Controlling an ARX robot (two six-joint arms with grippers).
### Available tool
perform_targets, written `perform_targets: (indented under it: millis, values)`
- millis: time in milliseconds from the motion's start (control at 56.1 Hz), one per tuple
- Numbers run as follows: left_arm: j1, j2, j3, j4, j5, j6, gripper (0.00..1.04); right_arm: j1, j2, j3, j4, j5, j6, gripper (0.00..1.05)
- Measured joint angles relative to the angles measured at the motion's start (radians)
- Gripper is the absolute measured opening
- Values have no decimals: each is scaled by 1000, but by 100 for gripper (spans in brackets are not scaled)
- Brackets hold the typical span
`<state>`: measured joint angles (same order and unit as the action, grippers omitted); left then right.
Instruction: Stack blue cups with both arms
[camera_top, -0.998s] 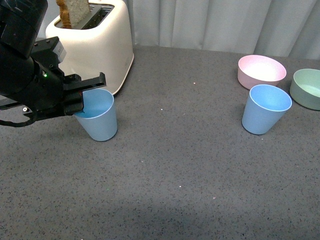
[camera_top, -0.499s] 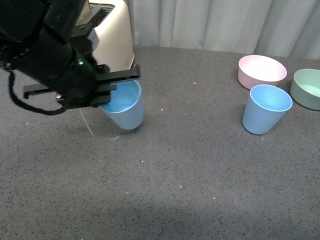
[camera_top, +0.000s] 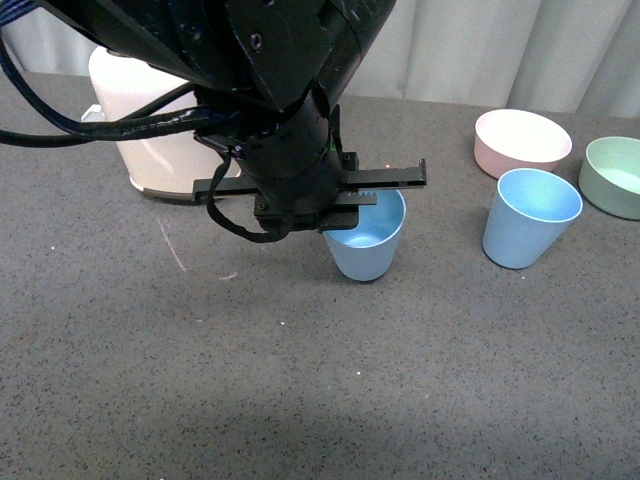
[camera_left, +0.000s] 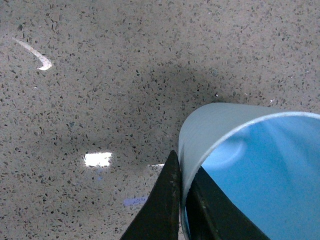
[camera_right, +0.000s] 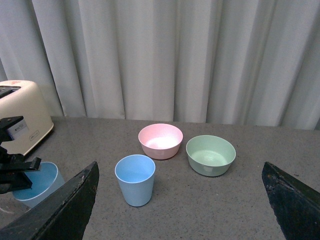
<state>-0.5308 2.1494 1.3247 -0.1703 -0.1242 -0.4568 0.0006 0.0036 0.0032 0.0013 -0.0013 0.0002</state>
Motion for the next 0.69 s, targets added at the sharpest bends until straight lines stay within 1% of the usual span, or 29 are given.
perform_targets:
  millis: [303, 392, 517, 641, 677, 695]
  values:
    - [-5, 31, 50, -29, -32, -9, 4, 0, 0, 0, 0, 0, 0, 95]
    - [-5, 31, 53, -33, -19, -13, 15, 0, 0, 0, 0, 0, 0, 95]
    - [-6, 24, 56, -34, -5, -24, 40, 0, 0, 0, 0, 0, 0, 95]
    - [-6, -21, 45, -8, -15, -55, 65, 0, 0, 0, 0, 0, 0, 95]
    - [-6, -33, 39, 0, -19, -60, 69, 0, 0, 0, 0, 0, 0, 95]
    - [-6, -42, 36, 3, -23, -66, 72, 0, 0, 0, 0, 0, 0, 95]
